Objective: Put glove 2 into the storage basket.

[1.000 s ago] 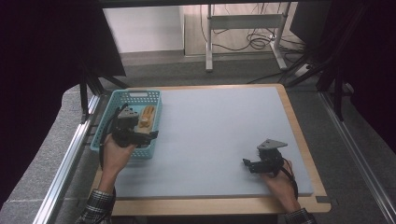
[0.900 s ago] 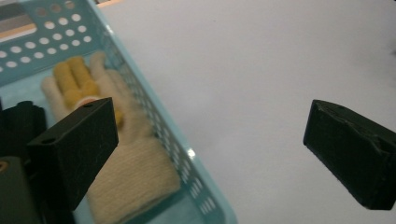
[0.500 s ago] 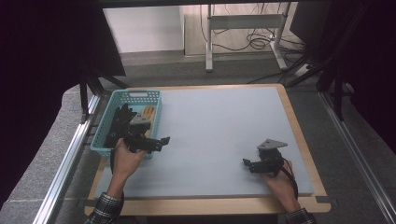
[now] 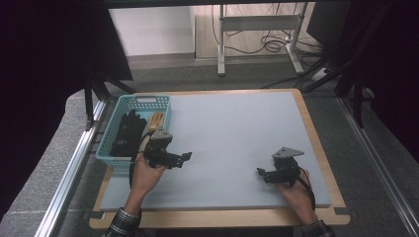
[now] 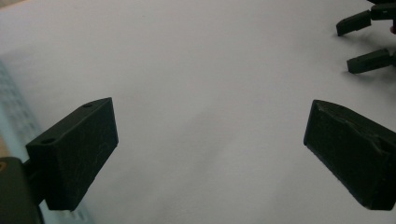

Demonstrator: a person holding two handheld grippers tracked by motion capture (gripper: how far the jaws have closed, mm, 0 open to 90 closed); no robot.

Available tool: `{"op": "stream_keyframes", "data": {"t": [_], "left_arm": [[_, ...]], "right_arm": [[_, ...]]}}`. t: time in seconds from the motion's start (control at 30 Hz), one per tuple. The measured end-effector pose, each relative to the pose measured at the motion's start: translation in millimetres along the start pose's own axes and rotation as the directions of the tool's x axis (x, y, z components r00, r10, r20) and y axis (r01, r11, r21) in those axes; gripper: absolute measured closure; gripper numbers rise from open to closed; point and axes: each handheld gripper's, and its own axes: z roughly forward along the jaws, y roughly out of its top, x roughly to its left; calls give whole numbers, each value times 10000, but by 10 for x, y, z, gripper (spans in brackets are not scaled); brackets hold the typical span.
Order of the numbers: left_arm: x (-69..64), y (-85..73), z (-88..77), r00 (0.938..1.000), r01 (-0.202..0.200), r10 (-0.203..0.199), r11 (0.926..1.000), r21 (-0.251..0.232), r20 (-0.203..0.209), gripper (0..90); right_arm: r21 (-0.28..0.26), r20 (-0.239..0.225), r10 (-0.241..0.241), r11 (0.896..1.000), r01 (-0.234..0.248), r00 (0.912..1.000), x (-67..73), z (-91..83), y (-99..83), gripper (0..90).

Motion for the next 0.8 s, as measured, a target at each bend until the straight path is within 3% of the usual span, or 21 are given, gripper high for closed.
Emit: {"op": "stream_keyframes", "data": {"t": [0.33, 0.57, 0.8], "left_arm": [[-234, -85, 204, 9982, -553, 547, 9982, 210, 254, 22], [-313, -223, 335, 9965, -356, 348, 9993, 89, 761, 14], [-349, -354, 454, 9964, -449, 422, 9984, 351, 736, 7]], "right_arm": [[-5, -2, 0, 10000, 0, 10000, 0, 0, 0, 164], [-4, -1, 1, 10000, -1, 10000, 0, 0, 0, 164], [-5, -1, 0, 10000, 0, 10000, 1, 1, 0, 164]]}}
